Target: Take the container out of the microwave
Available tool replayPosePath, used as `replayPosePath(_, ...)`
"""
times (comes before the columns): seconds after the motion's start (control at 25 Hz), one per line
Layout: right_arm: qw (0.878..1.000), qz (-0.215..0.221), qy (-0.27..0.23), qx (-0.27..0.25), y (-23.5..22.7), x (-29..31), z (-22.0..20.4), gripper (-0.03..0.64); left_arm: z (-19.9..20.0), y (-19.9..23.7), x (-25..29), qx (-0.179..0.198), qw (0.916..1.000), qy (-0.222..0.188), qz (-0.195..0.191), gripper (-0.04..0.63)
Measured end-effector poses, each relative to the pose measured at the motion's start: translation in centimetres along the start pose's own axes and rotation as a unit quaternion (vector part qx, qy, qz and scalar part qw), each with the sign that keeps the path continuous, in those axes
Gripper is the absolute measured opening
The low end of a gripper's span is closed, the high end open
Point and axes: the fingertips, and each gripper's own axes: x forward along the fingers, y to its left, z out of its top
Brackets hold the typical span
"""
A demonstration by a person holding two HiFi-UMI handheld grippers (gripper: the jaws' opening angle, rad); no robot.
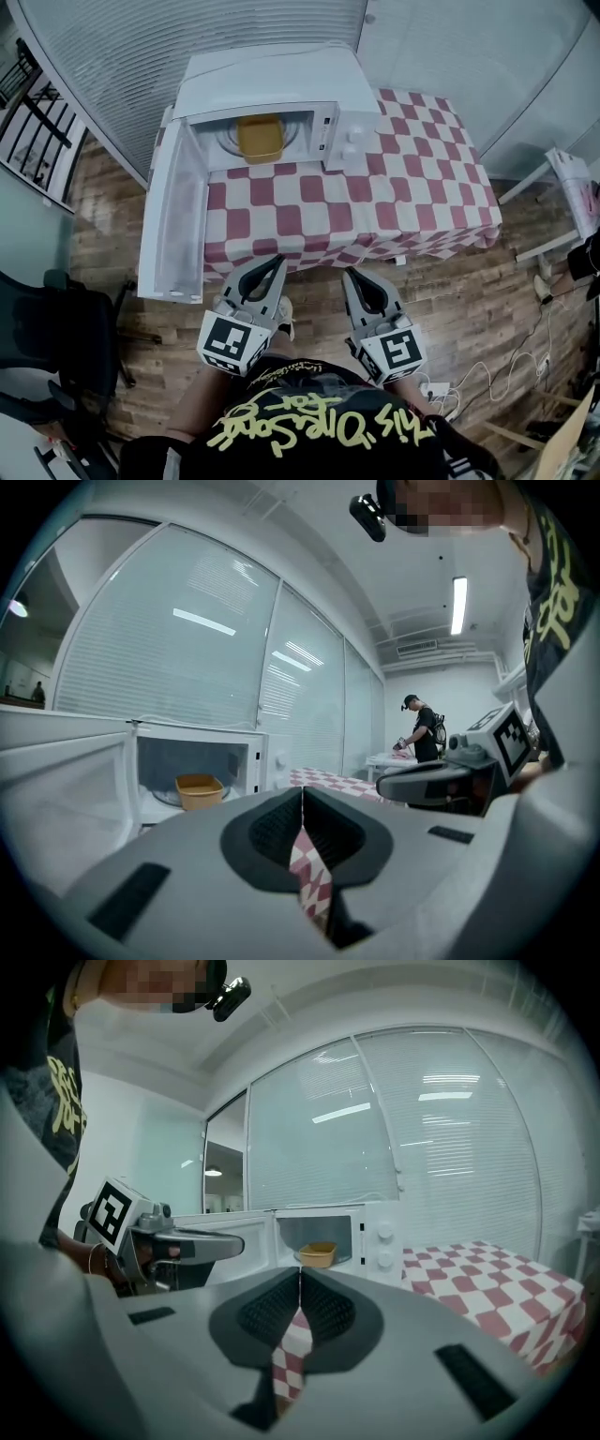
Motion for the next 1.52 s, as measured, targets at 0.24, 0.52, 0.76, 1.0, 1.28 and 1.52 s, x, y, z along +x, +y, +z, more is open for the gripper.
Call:
replayPosePath(0.24, 1.000, 0.008, -0.023, -0.005, -1.4, 5.3, 2.1, 0.009, 0.1, 4.8, 3.2, -0.006, 0.9998, 0.015, 0.014, 0.009)
replayPosePath(0.52, 1.000, 0.014, -0.012, -0.001, -2.3, 10.6, 3.8, 0.009, 0.8, 8.6, 6.6, -0.013, 0.9997, 0.020, 0.006, 0.009)
replayPosePath(0.76, 1.000, 0.025, -0.007, -0.013, -2.9, 14.7, 5.1, 0.009, 1.5, 11.6, 8.8, -0.001, 0.9993, 0.029, 0.024, 0.009)
replayPosePath(1.0, 0.999, 0.051, -0.009, -0.006, -2.9, 17.4, 5.3, 0.009, 0.7, 13.8, 9.4, -0.029, 0.9970, 0.041, 0.060, 0.009)
replayPosePath(1.28, 0.995, 0.100, -0.005, -0.025, -3.4, 19.5, 6.3, 0.009, 0.9, 16.3, 9.7, -0.040, 0.9922, 0.032, 0.113, 0.009)
replayPosePath(1.52, 0.991, 0.128, -0.024, -0.024, -3.9, 20.8, 7.5, 0.011, 1.8, 16.7, 10.4, -0.043, 0.9915, 0.023, 0.121, 0.009)
